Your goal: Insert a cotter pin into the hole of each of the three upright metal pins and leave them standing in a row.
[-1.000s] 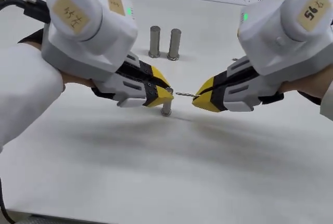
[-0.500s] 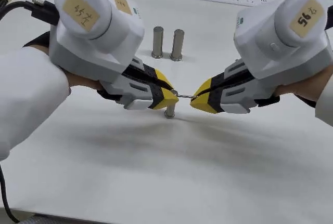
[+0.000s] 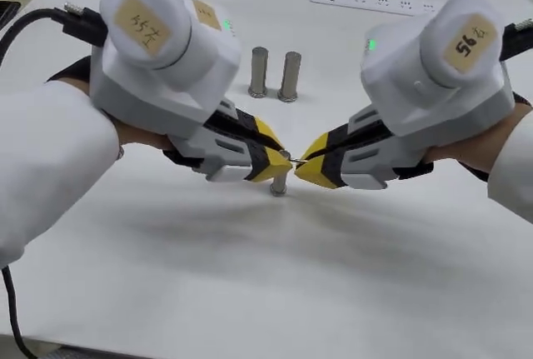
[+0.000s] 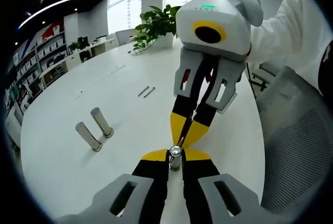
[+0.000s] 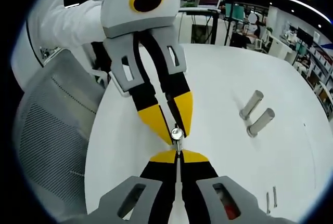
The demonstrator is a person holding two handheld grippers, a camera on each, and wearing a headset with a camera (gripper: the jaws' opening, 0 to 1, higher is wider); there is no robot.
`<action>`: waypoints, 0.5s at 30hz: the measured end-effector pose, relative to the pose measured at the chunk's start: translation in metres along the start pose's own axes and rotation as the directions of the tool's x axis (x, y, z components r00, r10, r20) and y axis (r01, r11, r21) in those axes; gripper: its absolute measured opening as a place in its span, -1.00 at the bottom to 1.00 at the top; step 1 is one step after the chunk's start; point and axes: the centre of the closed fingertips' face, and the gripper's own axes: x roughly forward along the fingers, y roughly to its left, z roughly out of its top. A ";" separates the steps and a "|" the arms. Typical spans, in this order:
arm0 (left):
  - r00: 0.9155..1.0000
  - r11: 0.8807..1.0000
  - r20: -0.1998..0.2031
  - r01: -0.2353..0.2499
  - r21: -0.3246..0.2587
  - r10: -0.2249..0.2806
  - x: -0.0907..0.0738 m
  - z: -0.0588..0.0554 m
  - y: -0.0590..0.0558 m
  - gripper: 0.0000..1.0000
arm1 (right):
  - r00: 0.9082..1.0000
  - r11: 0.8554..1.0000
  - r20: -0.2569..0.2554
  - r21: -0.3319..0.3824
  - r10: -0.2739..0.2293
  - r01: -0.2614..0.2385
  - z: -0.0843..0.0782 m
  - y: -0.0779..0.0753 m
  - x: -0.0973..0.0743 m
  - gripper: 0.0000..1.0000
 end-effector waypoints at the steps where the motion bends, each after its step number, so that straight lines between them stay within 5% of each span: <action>1: 1.000 1.000 0.000 -0.001 0.000 0.001 0.000 0.000 0.000 -0.88 | 1.000 1.000 -0.002 -0.004 -0.001 0.001 0.000 0.000 0.000 -1.00; 12: 1.000 1.000 -0.001 0.001 -0.025 -0.001 0.001 -0.001 -0.002 -0.88 | 1.000 1.000 0.025 -0.007 0.018 -0.018 0.001 0.005 0.006 -1.00; 15: 1.000 1.000 -0.002 0.000 -0.029 0.000 0.002 0.000 -0.002 -0.88 | 0.998 1.000 0.056 0.013 0.020 -0.021 0.004 0.007 0.005 -0.84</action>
